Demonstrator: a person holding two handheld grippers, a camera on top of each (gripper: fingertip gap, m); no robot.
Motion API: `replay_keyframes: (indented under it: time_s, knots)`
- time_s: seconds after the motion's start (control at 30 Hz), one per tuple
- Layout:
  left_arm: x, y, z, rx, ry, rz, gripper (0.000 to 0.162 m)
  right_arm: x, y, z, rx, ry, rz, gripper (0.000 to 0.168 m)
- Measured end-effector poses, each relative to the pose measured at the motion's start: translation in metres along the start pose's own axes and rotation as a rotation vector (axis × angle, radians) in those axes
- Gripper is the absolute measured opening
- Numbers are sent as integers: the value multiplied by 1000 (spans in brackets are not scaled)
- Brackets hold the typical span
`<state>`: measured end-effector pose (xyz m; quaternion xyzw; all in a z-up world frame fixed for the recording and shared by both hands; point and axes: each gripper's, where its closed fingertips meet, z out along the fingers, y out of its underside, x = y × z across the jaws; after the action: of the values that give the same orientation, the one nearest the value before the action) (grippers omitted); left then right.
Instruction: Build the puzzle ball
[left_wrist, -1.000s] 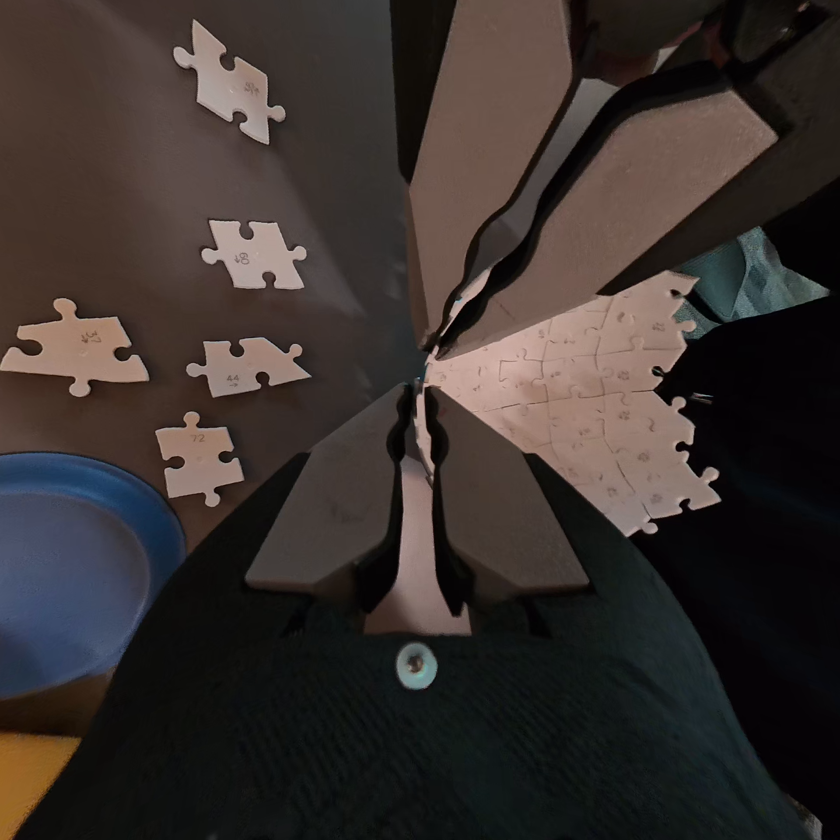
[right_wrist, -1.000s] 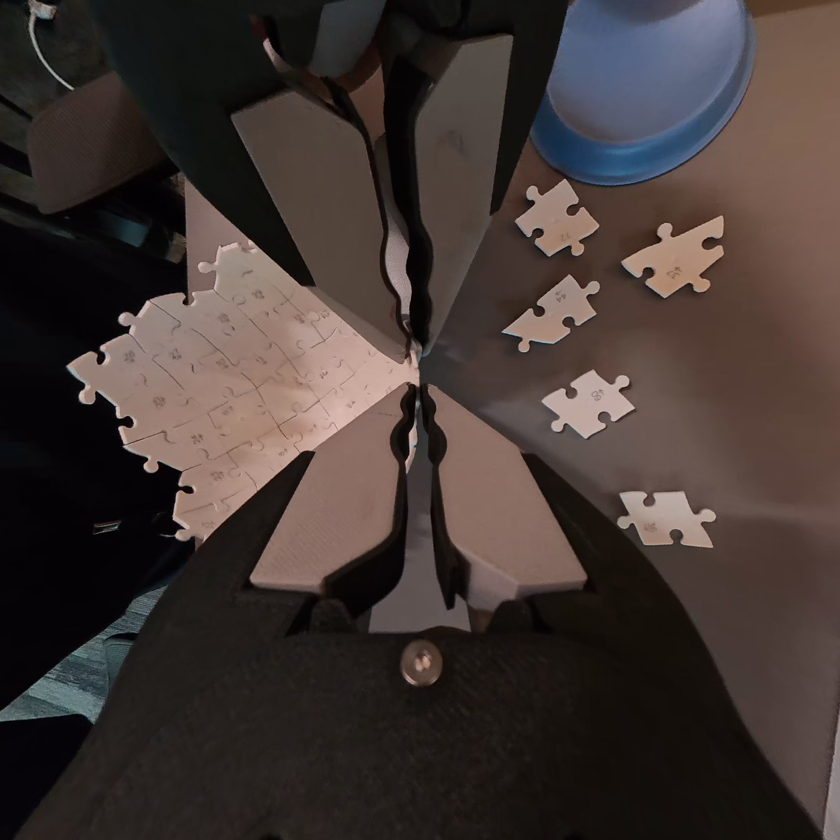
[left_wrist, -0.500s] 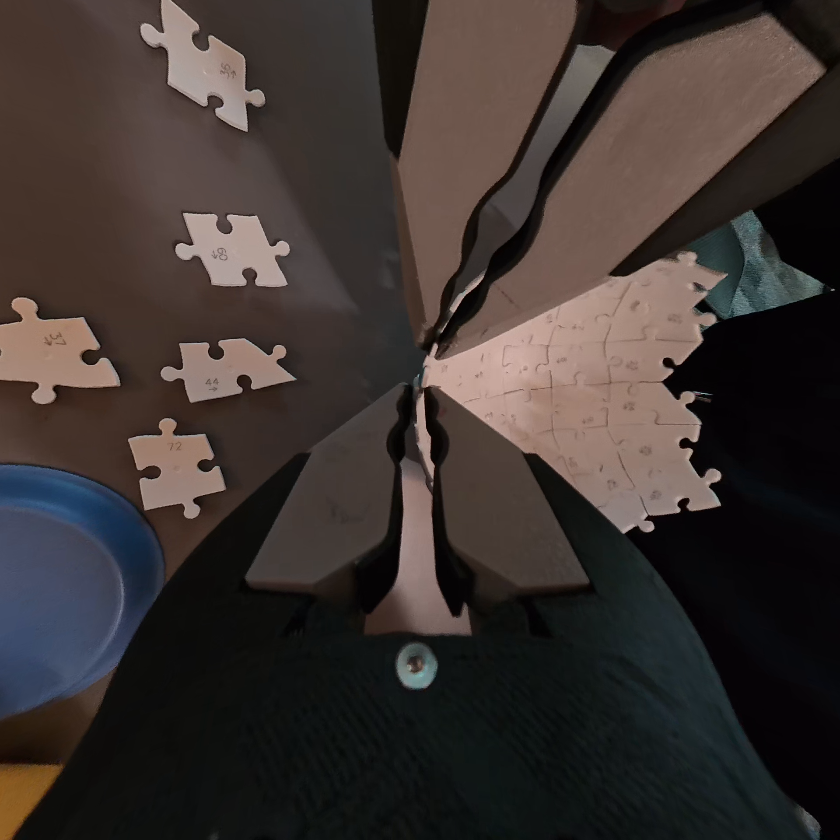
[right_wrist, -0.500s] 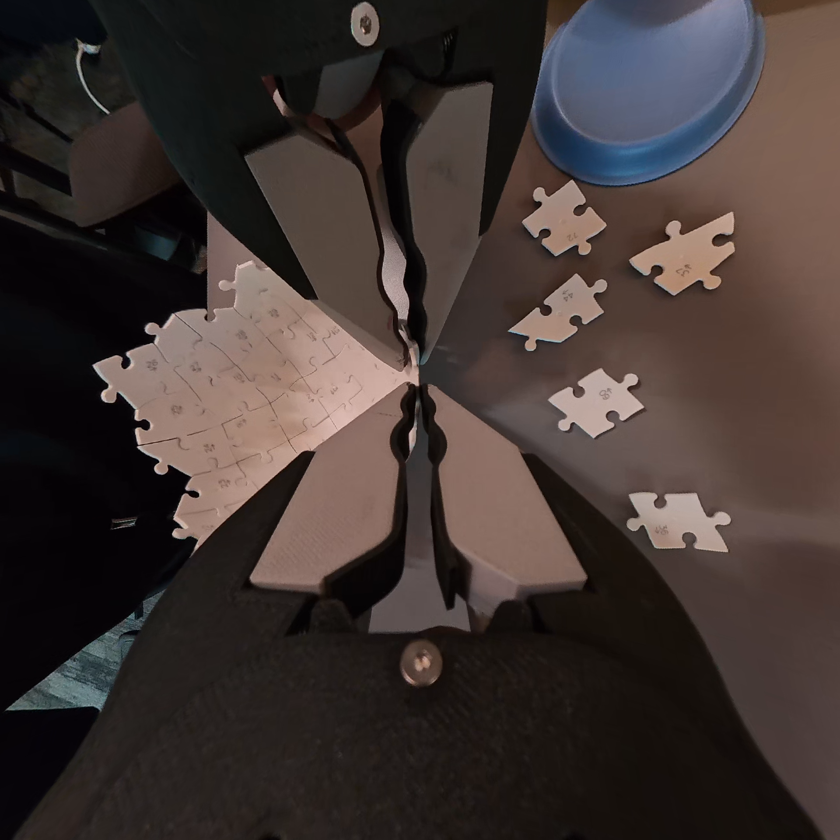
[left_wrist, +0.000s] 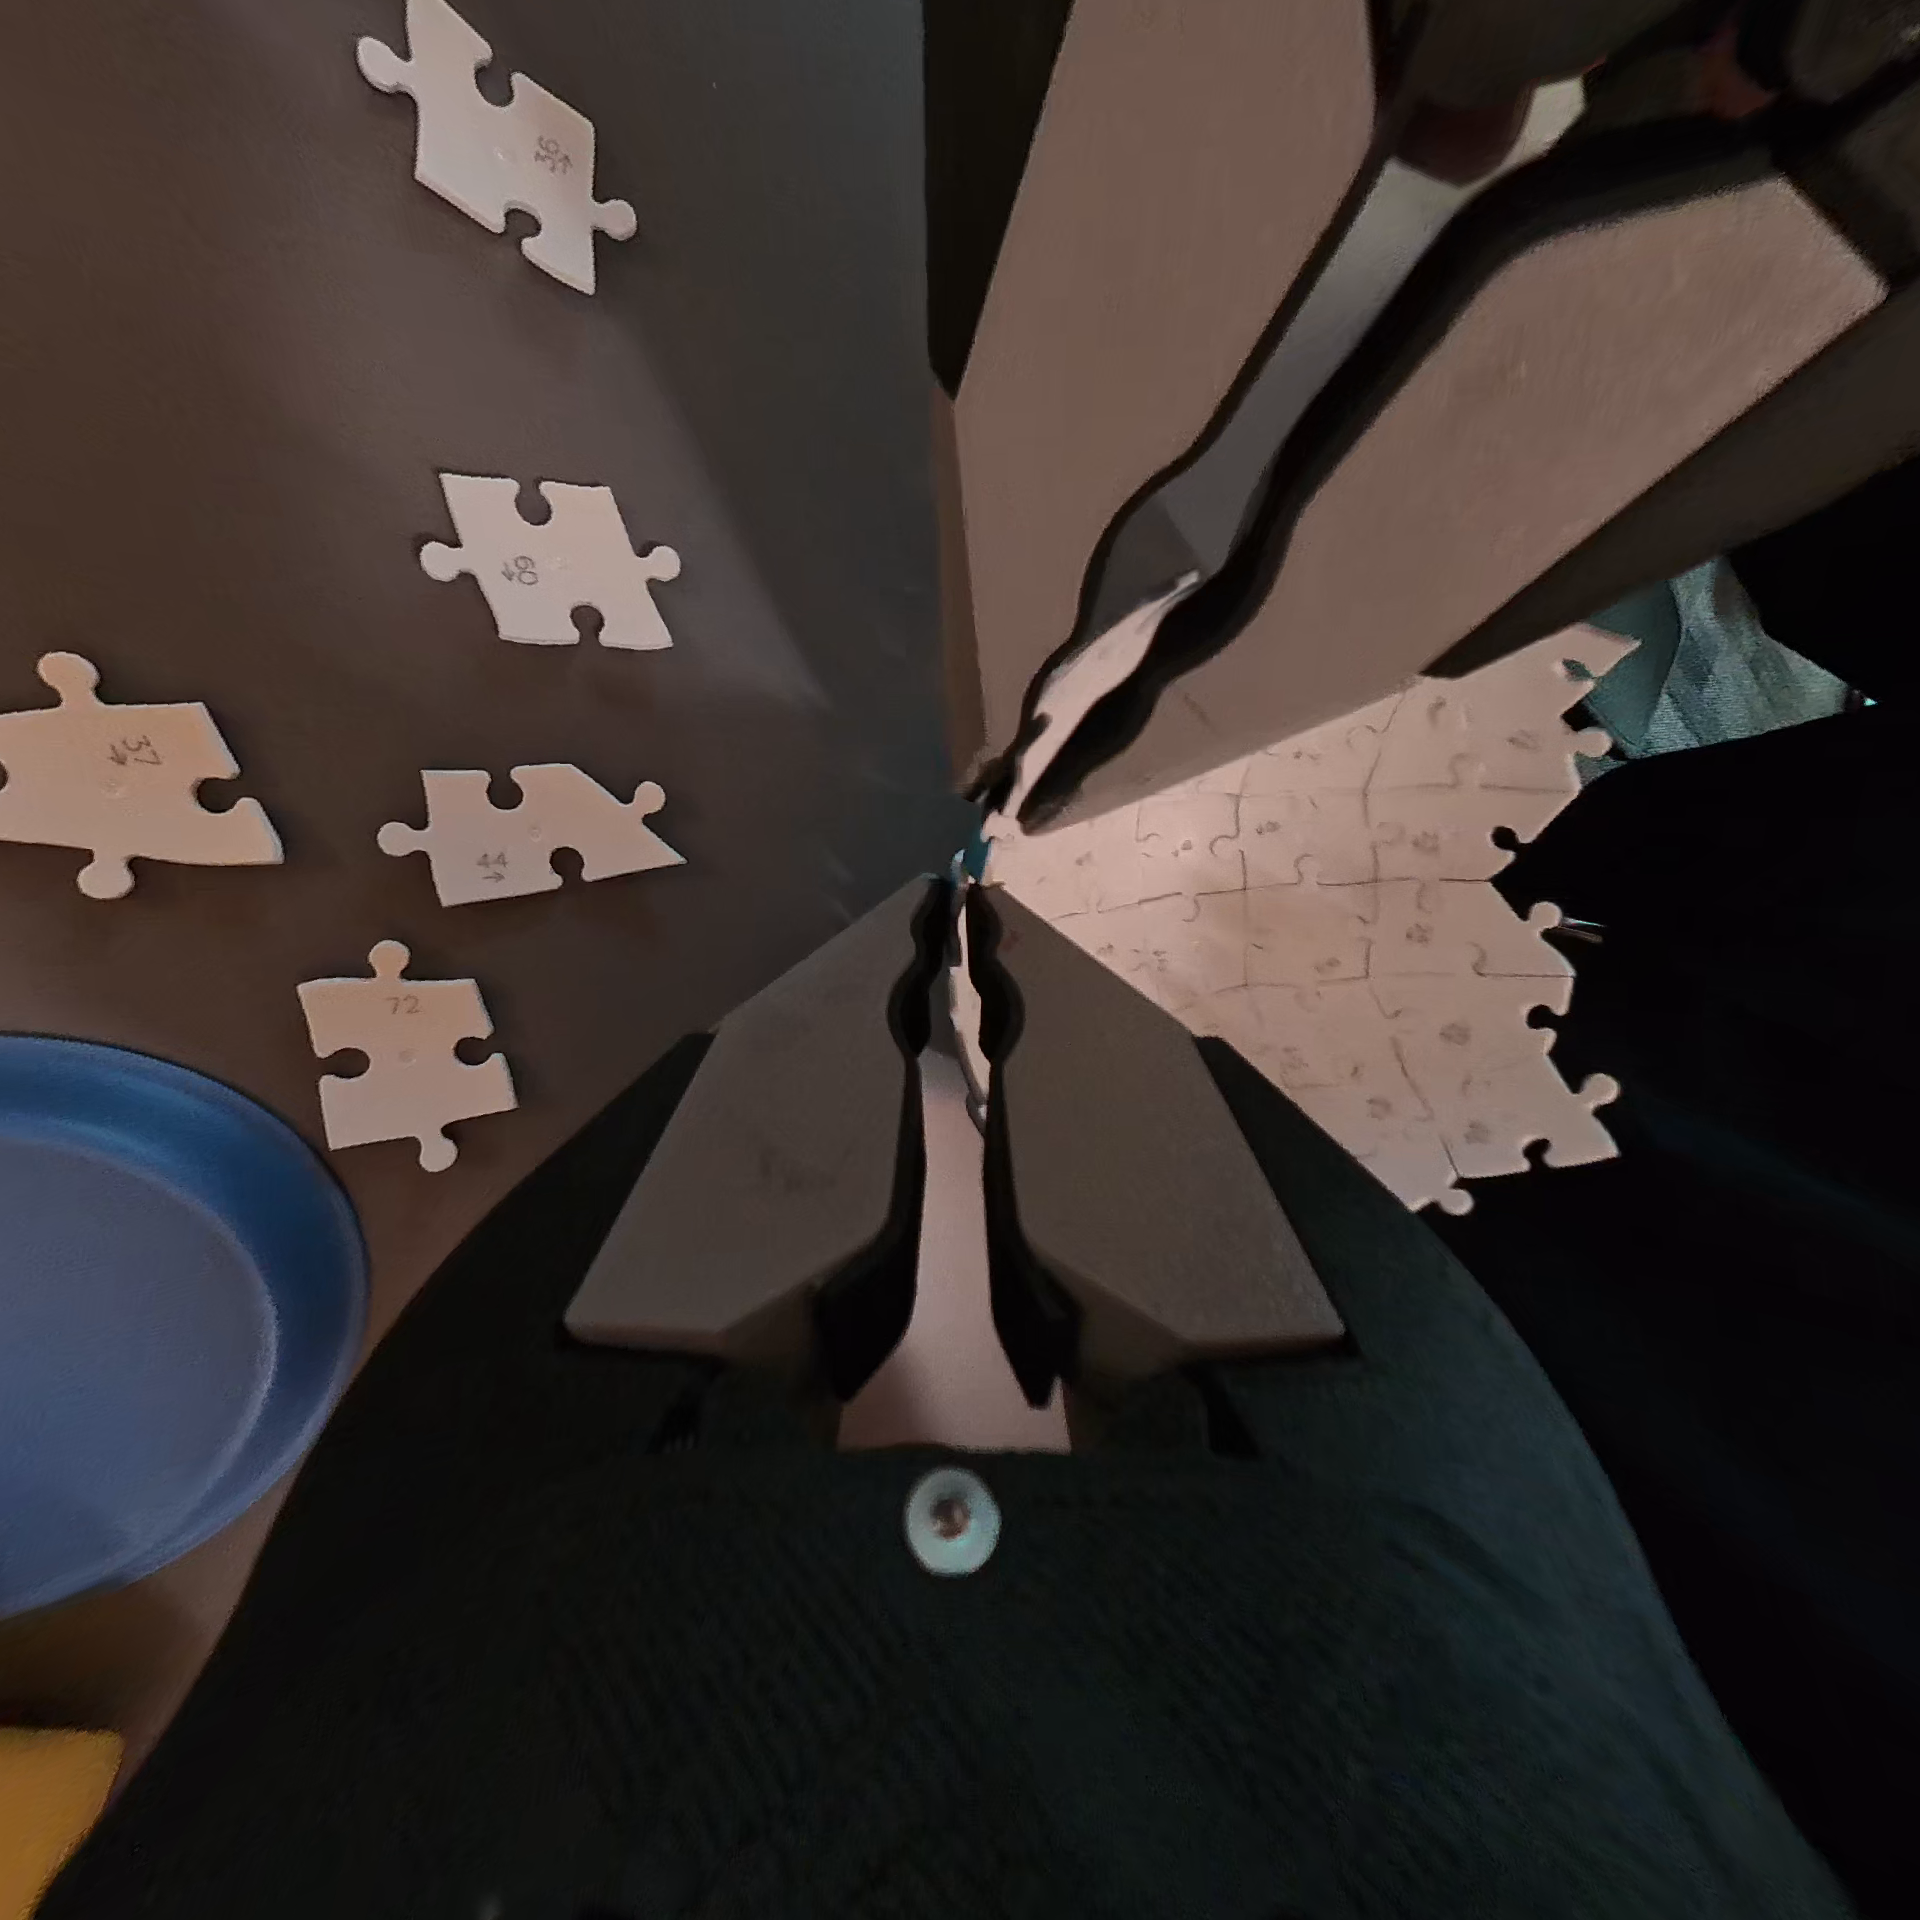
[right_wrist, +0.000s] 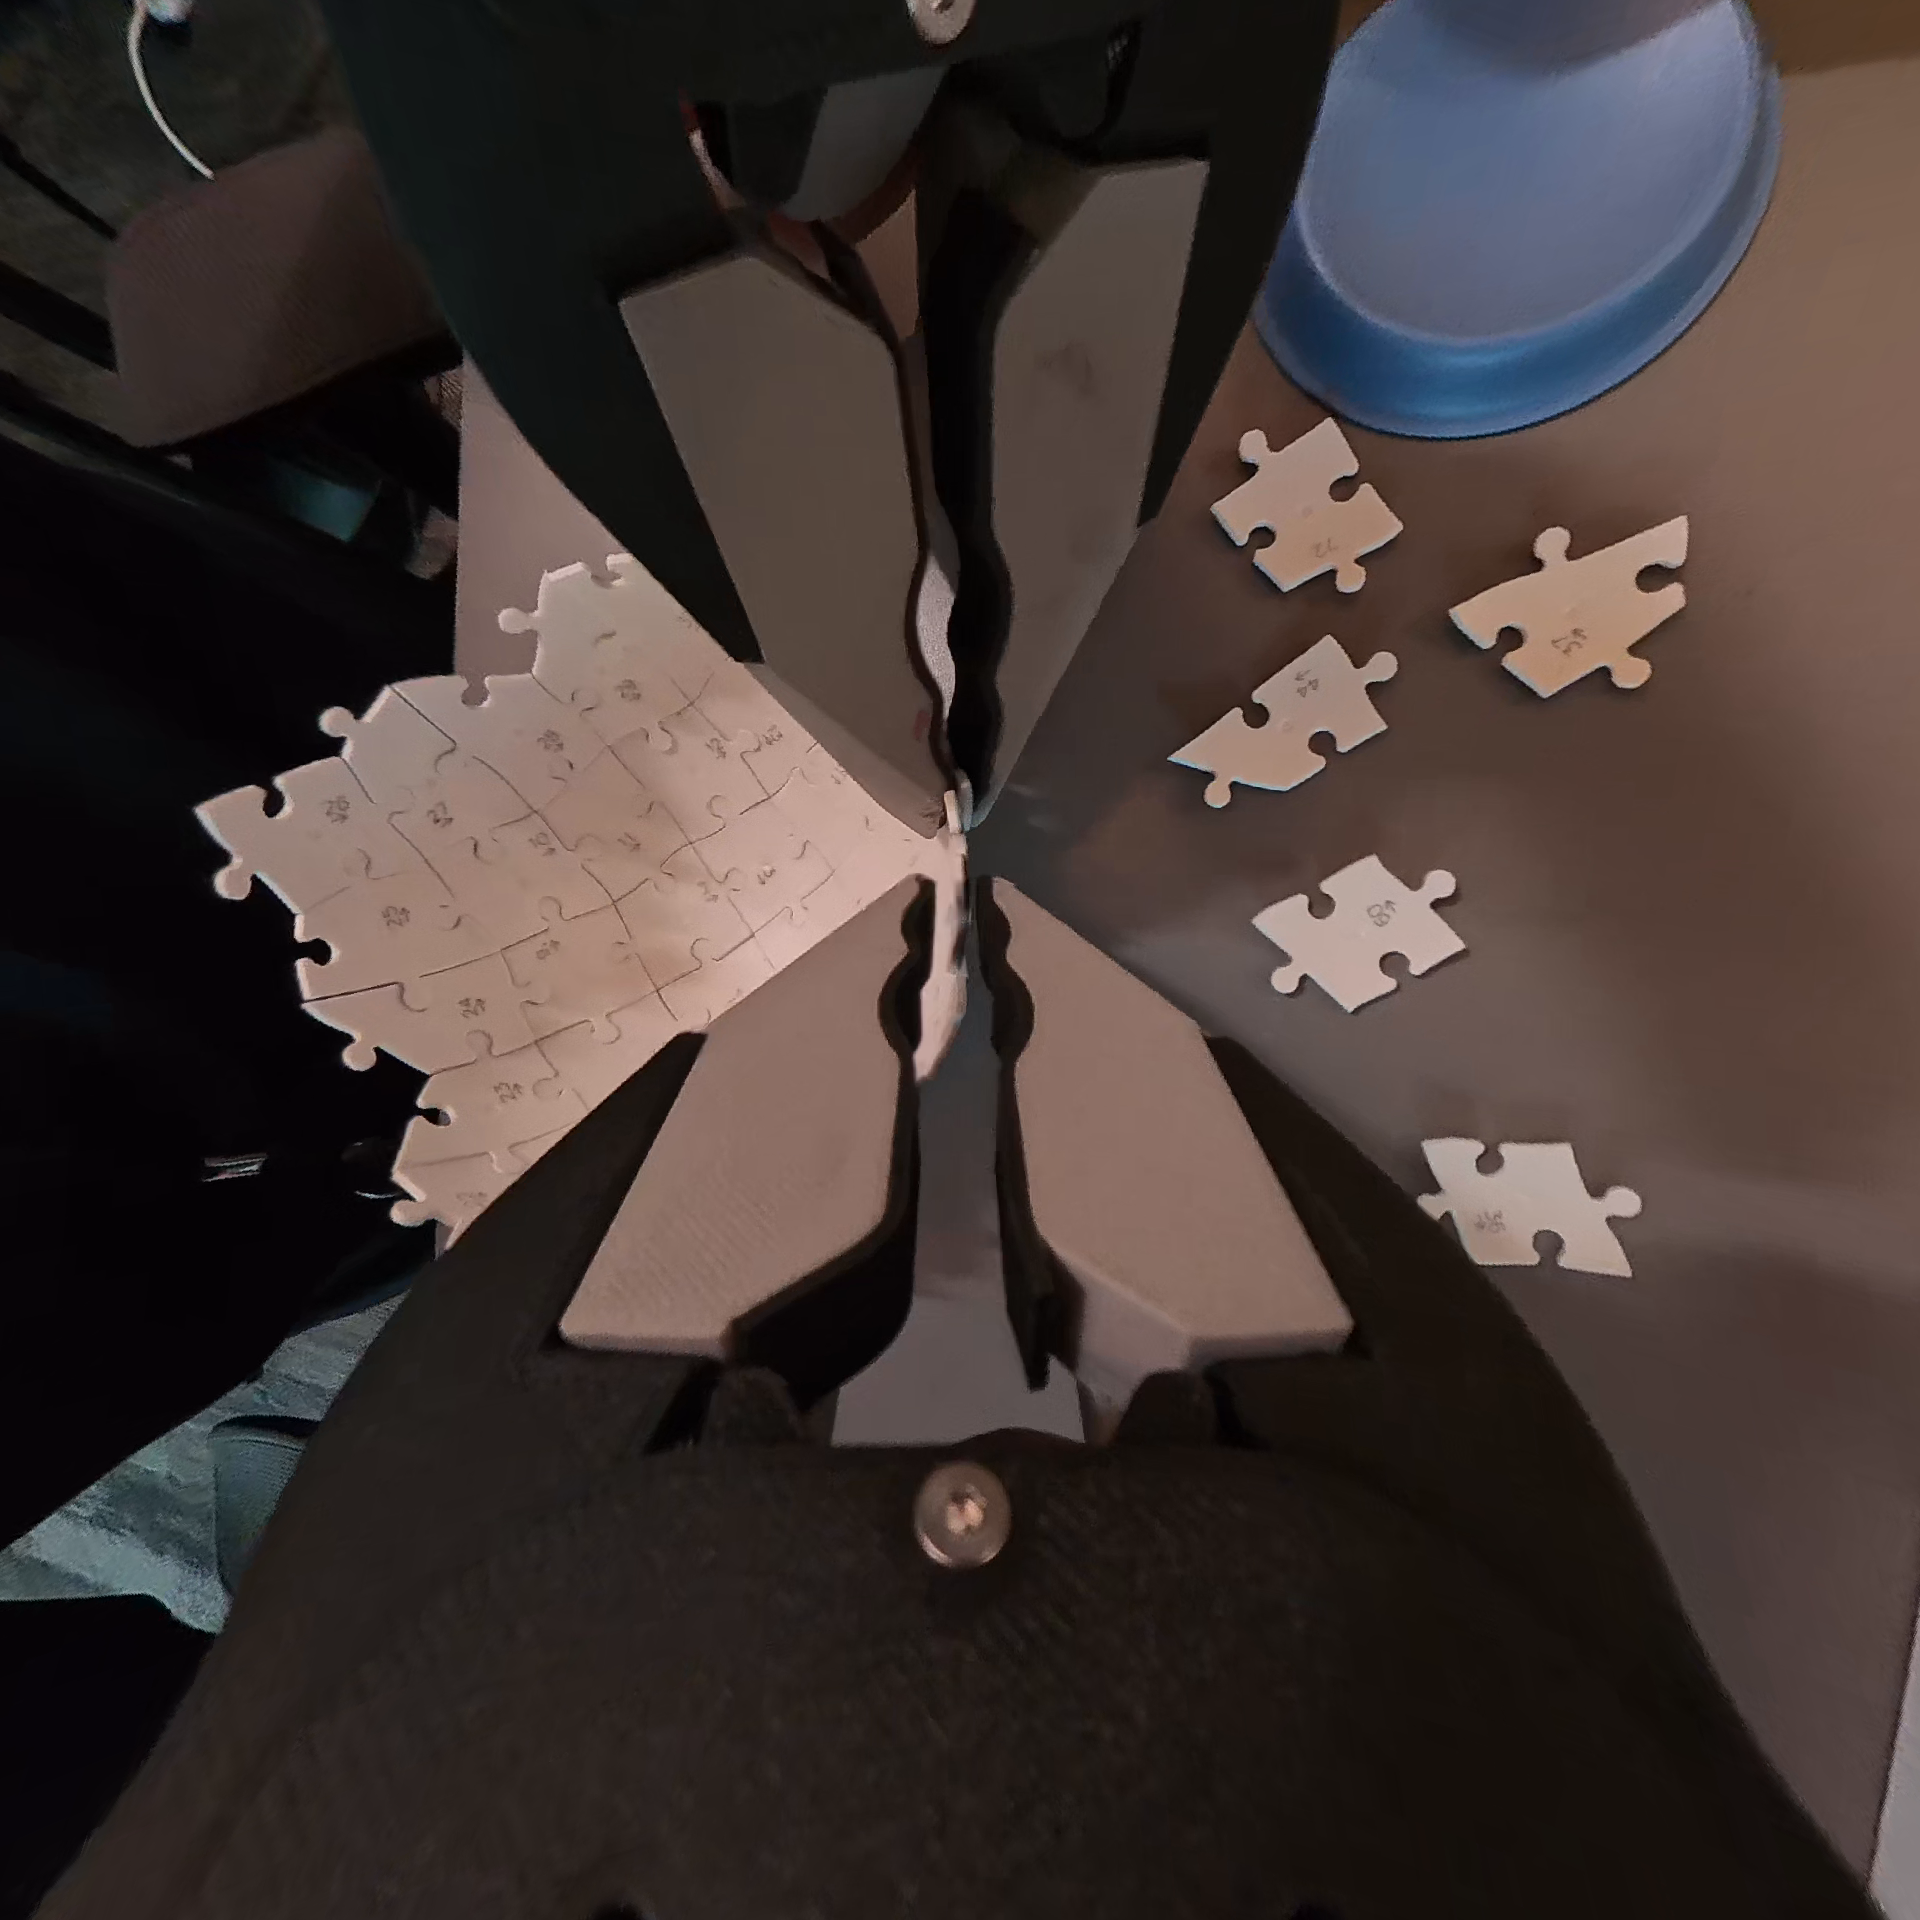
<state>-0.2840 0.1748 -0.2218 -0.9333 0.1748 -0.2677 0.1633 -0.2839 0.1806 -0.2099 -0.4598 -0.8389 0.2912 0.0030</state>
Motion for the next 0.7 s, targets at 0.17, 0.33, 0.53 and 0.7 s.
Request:
replay_keyframes:
  time_s: [0.17, 0.33, 0.53, 0.7]
  knots:
    - [0, 0, -2, -4, -19, 14, 1, 0, -5, 5, 10, -8, -23, 3]
    - [3, -1, -2, 7, -14, 20, 1, -2, -9, 2, 61, -54, -13, 0]
    - [1, 0, -2, 19, -4, 10, 1, -2, -10, 1, 111, -78, -53, 1]
    - [1, 1, -1, 19, 5, 7, 1, -3, -9, 4, 85, -56, -109, 1]
